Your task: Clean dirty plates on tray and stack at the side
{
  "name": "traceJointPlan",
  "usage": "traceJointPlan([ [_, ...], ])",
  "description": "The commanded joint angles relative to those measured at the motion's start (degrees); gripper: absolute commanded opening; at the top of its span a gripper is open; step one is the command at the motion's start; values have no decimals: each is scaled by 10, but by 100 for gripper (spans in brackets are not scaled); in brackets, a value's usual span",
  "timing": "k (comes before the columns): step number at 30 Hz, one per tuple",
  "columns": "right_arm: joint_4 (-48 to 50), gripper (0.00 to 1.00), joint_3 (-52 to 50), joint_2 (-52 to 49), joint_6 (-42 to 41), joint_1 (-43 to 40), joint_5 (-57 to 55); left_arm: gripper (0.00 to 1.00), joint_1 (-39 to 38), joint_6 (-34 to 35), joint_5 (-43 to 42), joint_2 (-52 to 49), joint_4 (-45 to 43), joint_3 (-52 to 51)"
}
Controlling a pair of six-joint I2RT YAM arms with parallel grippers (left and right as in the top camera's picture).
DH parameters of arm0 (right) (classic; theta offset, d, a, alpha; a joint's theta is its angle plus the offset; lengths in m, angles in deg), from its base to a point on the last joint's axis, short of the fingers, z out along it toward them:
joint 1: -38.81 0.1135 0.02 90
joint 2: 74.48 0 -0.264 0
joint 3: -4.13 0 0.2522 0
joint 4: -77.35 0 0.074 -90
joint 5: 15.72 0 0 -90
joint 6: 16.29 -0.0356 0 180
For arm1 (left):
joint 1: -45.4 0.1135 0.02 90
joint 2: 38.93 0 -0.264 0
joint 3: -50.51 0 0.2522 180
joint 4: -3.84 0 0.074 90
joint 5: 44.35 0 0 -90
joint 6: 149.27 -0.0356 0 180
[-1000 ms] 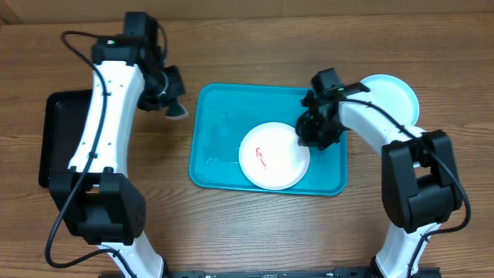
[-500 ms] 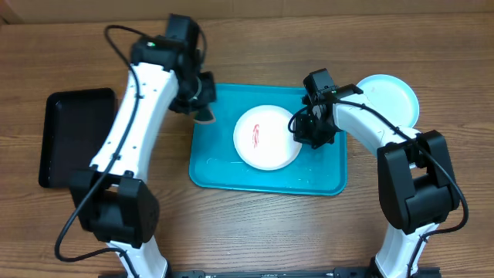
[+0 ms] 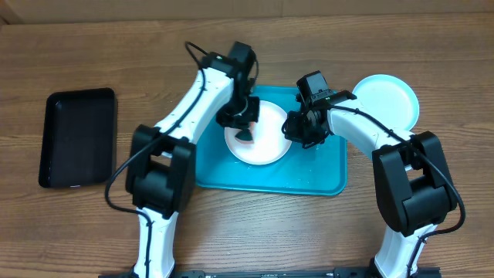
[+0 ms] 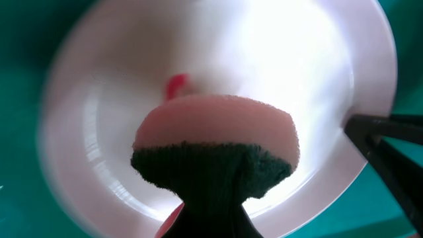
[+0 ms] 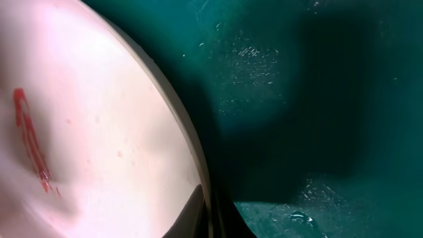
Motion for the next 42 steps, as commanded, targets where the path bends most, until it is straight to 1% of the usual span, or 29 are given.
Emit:
traceJointPlan([
  [1, 2, 4, -15, -11, -5, 10, -6, 4, -20, -21, -35, -19, -25, -2],
  [8, 1, 4, -15, -11, -5, 12, -6, 4, -27, 7, -38, -56, -46, -2],
  [11, 1, 4, -15, -11, -5, 12, -6, 4, -22, 10, -15, -78, -44, -2],
  [13, 0, 4, -15, -11, -5, 12, -6, 4, -16, 10, 27, -86, -37, -2],
  [16, 0, 4, -15, -11, -5, 12, -6, 4, -7, 12, 119, -88, -24, -2],
  [19, 0, 4, -15, -11, -3, 12, -6, 4, 5, 49, 232, -88, 2, 4],
  [22, 1, 4, -15, -11, -3, 12, -6, 4, 14, 71, 294, -87, 23, 18],
  [24, 2, 4, -15, -11, -3, 12, -6, 4, 15, 73, 304, -87, 31, 32],
  [25, 2, 4, -15, -11, -3, 12, -6, 4, 15, 73, 303, -87, 31, 38],
  [27, 2, 4, -15, -11, -3, 12, -6, 4, 12, 71, 253, -87, 20, 50],
  [30, 2, 4, -15, -11, -3, 12, -6, 4, 6, 51, 136, -88, -13, 49],
  [32, 2, 4, -15, -11, -3, 12, -6, 4, -1, 35, 42, -88, -45, 41],
  [33, 2, 4, -15, -11, -3, 12, -6, 4, -5, 35, 8, -88, -59, 38],
  [35, 2, 4, -15, -11, -3, 12, -6, 4, -13, 36, -34, -90, -78, 37],
  [37, 2, 4, -15, -11, -3, 12, -6, 4, -23, 36, -52, -92, -91, 37],
  [40, 1, 4, -15, -11, -3, 12, -6, 4, -35, 35, -52, -92, -97, 37],
  [42, 0, 4, -15, -11, -3, 12, -6, 4, -40, 22, -52, -92, -94, 37],
])
